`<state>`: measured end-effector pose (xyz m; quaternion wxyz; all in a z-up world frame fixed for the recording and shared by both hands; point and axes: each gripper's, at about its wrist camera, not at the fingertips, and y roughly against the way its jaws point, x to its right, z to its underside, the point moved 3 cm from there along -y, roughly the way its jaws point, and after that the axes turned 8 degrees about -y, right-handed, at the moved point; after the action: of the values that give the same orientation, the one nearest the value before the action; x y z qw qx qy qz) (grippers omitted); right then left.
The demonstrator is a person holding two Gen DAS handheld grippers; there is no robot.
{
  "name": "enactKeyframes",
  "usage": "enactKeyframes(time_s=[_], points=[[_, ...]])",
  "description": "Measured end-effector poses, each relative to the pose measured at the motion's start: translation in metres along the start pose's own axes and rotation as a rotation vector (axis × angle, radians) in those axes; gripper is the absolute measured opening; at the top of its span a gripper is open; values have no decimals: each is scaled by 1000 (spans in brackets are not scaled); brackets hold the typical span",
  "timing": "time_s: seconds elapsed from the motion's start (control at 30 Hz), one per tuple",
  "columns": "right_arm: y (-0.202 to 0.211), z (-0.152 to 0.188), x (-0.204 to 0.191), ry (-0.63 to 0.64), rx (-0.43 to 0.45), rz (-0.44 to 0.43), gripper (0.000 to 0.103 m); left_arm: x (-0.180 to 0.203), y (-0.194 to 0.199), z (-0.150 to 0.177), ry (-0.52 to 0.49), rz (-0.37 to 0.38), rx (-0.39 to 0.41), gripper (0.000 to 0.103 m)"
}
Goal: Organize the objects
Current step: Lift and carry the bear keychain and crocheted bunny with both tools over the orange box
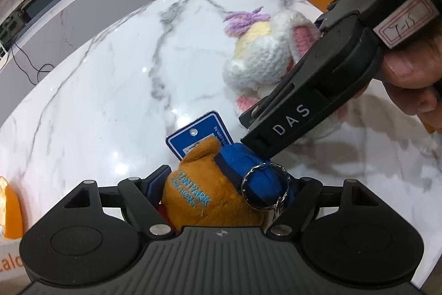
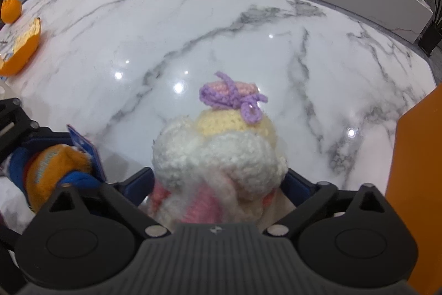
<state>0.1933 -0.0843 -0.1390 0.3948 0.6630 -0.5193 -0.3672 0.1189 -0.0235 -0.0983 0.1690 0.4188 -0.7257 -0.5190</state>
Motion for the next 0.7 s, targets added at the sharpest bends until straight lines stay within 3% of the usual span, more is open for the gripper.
enactKeyframes(time_s=[0.4,0.53,0.57,0.6,0.7], points=[[10,5,0,29,20,3,82,14,7,8,-6,-64,-20,90],[13,6,1,23,7,-11,70,14,7,7,5,-80,-23,90],[14,6,1,26,7,-13,59,15,8,9,13,-84,-20,90],[16,7,-1,35,12,-10,56,14,8,10,23,-86,-17,90],[18,8,-3,32,7,-13,53,14,9,11,39,-89,-9,89]])
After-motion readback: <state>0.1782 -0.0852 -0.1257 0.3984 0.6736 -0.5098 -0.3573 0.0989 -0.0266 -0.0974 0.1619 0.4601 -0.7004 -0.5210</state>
